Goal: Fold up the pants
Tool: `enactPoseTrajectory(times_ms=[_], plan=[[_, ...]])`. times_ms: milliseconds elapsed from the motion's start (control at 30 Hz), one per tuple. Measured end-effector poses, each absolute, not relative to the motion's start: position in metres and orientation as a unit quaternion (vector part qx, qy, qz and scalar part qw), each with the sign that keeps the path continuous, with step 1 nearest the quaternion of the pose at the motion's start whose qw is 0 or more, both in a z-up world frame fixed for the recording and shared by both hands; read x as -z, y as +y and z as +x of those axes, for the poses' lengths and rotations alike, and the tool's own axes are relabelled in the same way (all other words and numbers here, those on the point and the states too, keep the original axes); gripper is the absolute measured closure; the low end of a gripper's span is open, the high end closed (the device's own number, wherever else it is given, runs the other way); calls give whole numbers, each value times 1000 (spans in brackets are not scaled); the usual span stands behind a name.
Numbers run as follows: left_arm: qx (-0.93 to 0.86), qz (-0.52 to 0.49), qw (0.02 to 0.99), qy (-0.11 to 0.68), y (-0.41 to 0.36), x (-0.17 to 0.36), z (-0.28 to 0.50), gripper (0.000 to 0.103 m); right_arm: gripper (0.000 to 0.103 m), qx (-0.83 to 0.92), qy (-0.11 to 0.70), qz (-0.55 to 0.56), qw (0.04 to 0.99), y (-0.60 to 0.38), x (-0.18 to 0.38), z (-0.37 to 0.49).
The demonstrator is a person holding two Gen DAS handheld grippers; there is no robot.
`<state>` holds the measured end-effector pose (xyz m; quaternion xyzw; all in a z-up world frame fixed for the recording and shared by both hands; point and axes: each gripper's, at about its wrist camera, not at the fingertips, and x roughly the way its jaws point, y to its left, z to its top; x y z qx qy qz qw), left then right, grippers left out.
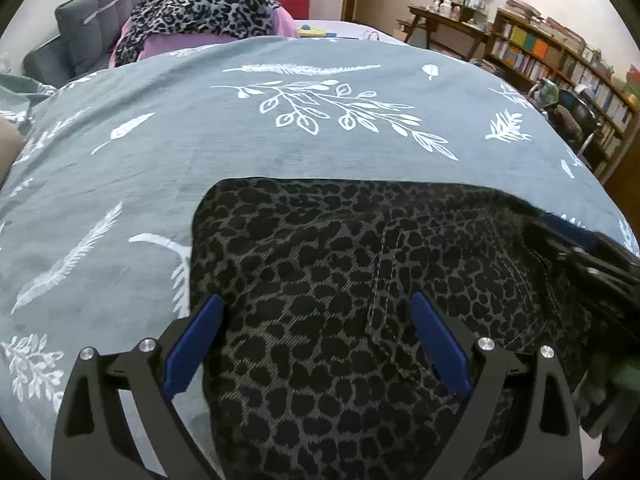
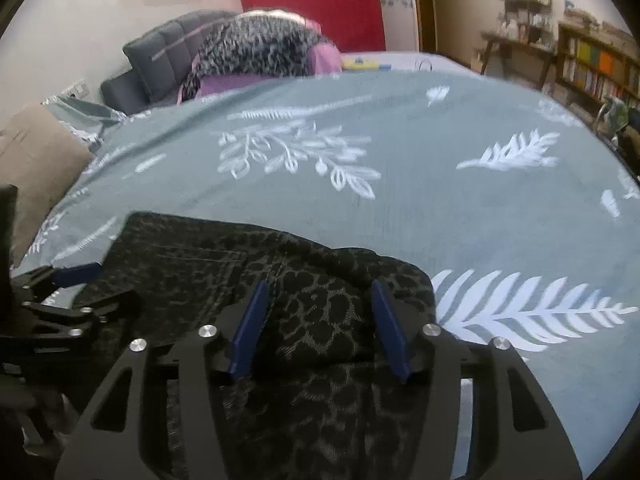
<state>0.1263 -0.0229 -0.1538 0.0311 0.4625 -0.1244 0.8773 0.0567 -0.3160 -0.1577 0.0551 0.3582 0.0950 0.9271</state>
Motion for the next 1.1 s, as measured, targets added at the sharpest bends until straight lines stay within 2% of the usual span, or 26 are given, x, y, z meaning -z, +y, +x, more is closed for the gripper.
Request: enactPoseTrajectory(times_ms=[67,233,367,533,600,1100], plan=[[119,23,877,465,-20,150,123,9,25,-91,343,44,934,-314,152,41],[109,16,880,462,-14,145,108,9,25,-67,338,34,938,-320,158,16],[108,24,879,464,-16,148,95,9,25,-54,365,45,928,-328,181,10],[101,47,881,460,-20,156,87,9,23,-61,380,89,919,-339,203,12],[100,44,881,460,-19,158,86,9,20,-59,382,91,918,-340,204,13],[98,45,878,466,-17,157,85,8,20,-61,389,96,914,-340,201,9]])
